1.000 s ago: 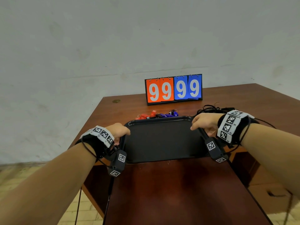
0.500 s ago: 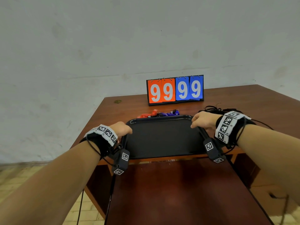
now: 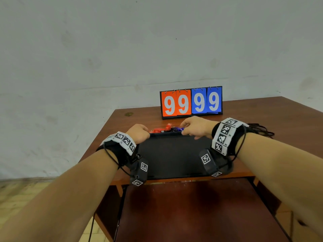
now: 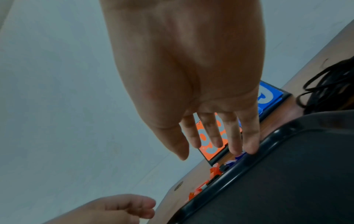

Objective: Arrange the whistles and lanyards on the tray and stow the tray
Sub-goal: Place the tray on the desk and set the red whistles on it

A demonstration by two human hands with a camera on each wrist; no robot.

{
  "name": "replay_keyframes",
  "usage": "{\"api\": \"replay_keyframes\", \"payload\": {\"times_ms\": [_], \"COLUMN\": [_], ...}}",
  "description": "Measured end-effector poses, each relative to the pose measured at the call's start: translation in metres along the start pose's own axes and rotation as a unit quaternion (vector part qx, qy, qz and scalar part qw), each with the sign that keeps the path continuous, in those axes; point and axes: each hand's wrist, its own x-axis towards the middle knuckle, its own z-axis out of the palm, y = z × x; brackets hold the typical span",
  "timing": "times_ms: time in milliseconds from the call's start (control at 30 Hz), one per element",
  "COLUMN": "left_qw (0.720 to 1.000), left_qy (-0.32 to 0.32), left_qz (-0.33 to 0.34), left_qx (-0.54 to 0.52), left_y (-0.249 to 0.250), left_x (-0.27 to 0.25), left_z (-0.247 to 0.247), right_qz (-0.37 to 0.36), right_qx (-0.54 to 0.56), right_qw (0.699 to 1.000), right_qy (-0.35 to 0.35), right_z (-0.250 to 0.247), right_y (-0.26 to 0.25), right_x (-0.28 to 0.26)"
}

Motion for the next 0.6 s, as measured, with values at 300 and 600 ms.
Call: {"api": "replay_keyframes", "payload": {"times_ms": [300,600], "left_qw": [0.999,0.997], "left_qy": [-0.018,-0.078], "left_qz": [0.022,0.024], "left_qx": [0.03,0.017], "left_y": [0.002,-0.003], "left_x": [0.047,0.101], "left_z": [0.01,0.019], "right_qz": [-0.072,-0.105], "right_qx": [-0.073,-0.155], "right_qw": [0.993,0.977], "right_qy": [-0.051,-0.098], "right_z": [0.018,0.037], "right_y": [-0.026,-0.036], "right_x": [0.074,0.141]}}
